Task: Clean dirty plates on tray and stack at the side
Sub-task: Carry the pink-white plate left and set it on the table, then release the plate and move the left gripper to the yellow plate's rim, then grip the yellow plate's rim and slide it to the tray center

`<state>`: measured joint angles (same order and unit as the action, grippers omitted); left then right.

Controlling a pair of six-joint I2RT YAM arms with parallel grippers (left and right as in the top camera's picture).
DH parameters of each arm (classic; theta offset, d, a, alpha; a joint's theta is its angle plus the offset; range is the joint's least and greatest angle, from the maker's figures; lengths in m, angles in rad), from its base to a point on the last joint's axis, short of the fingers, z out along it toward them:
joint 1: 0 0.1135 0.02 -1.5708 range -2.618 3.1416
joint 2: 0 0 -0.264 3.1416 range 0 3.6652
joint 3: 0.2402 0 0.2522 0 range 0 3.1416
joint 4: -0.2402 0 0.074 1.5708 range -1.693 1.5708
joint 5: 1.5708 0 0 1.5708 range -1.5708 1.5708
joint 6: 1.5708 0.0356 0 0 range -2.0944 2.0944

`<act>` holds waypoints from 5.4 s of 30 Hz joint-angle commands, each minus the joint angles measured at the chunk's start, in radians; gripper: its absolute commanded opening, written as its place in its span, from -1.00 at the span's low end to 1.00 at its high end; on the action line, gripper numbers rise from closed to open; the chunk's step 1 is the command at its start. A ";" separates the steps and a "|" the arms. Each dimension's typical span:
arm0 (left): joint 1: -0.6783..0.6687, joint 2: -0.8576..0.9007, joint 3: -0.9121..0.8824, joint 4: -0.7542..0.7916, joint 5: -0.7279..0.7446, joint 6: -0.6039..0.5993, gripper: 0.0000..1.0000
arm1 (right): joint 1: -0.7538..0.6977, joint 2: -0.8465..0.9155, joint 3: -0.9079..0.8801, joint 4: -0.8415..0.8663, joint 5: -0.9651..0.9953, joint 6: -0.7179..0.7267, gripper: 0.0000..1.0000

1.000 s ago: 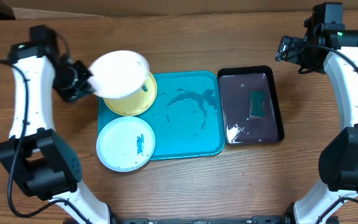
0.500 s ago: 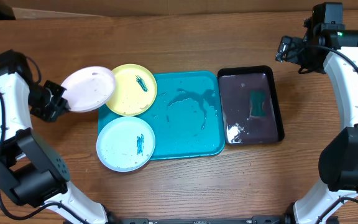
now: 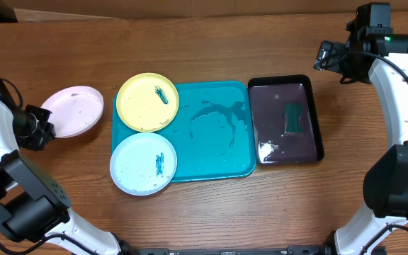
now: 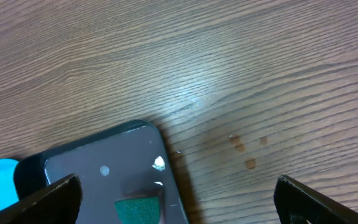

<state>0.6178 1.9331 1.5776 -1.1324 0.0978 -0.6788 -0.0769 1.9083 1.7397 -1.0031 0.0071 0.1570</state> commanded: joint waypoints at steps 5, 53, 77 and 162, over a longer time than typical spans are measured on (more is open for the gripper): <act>-0.006 0.008 -0.005 0.052 -0.105 -0.009 -0.92 | 0.002 -0.016 0.018 0.007 0.003 0.002 1.00; -0.203 0.011 -0.103 0.298 0.156 0.372 0.89 | 0.002 -0.016 0.018 0.007 0.003 0.002 1.00; -0.396 0.104 -0.103 0.317 0.052 0.432 -0.20 | 0.002 -0.016 0.018 0.007 0.003 0.002 1.00; -0.725 0.057 -0.140 0.165 0.306 0.350 -0.92 | 0.002 -0.016 0.018 0.007 0.003 0.002 1.00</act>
<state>-0.1013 2.0403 1.4345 -0.9600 0.4698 -0.2962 -0.0769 1.9083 1.7397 -1.0027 0.0071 0.1574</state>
